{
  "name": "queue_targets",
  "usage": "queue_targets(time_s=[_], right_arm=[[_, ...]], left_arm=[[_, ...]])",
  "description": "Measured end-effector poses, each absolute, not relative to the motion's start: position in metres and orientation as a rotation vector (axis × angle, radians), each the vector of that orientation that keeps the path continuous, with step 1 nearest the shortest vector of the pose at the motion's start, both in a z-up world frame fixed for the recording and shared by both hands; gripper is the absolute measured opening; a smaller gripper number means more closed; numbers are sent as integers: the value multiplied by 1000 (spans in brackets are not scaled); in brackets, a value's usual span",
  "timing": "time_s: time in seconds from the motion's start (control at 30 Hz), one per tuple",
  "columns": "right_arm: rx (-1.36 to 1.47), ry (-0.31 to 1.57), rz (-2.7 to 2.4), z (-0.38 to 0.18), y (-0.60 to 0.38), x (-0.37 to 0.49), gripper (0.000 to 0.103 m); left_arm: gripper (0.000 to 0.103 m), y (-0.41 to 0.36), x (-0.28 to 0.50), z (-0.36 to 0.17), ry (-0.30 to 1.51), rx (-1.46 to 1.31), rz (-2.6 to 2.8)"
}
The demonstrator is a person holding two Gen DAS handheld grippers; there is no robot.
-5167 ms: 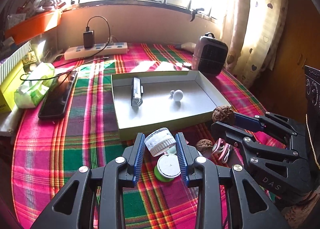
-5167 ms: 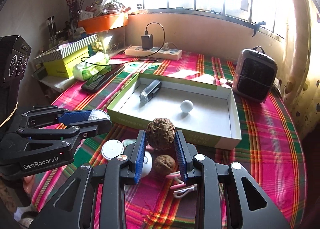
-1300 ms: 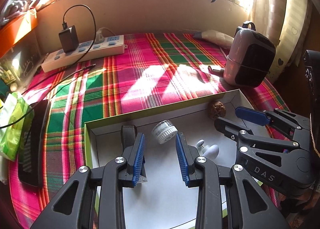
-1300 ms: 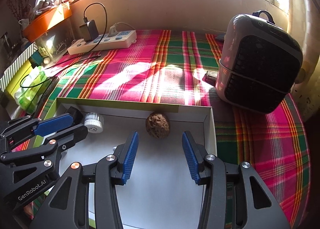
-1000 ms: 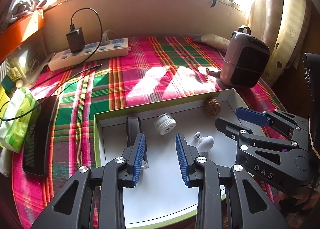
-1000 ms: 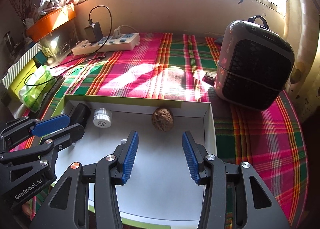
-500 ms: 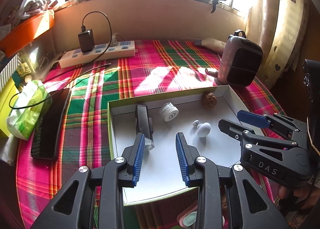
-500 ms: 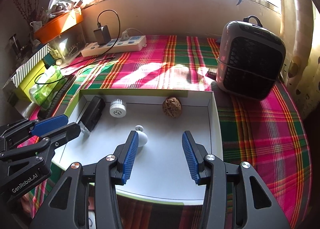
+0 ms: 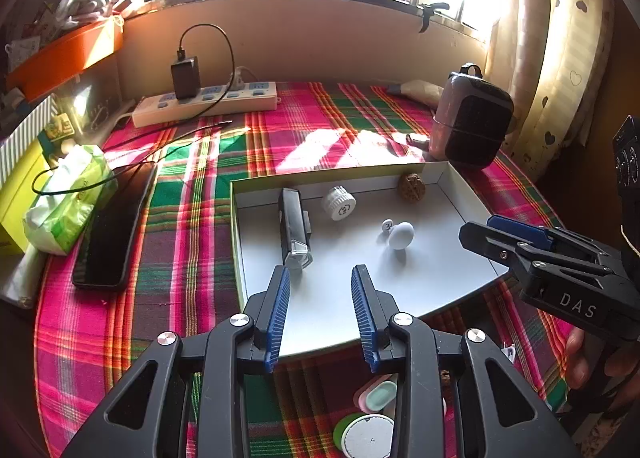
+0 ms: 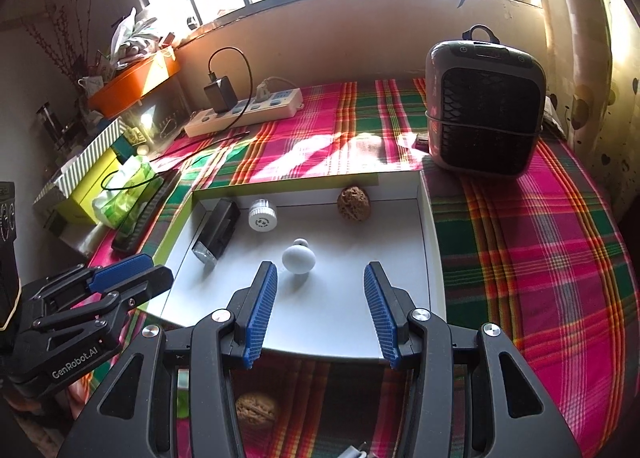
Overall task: Organize objects
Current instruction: 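Move both grippers back from the box toward the objects on the cloth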
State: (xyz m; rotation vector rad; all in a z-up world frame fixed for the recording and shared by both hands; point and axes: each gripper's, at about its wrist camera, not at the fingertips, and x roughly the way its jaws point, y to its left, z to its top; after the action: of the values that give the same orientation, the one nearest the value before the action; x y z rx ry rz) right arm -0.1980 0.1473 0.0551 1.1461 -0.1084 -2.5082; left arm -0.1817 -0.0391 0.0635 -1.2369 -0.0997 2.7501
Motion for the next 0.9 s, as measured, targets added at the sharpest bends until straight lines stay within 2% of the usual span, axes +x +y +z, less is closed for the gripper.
queue_targets(time_s=[0.57,0.9], right_arm=[[1098,-120,-2542,59,165,-151,47],[1115,-46,-2574,47,174,-117,47]], left_arm=[[30,-45,-136,66,-140,-1191,2747],[30,-24,-99,64,-102,-1161,2633]])
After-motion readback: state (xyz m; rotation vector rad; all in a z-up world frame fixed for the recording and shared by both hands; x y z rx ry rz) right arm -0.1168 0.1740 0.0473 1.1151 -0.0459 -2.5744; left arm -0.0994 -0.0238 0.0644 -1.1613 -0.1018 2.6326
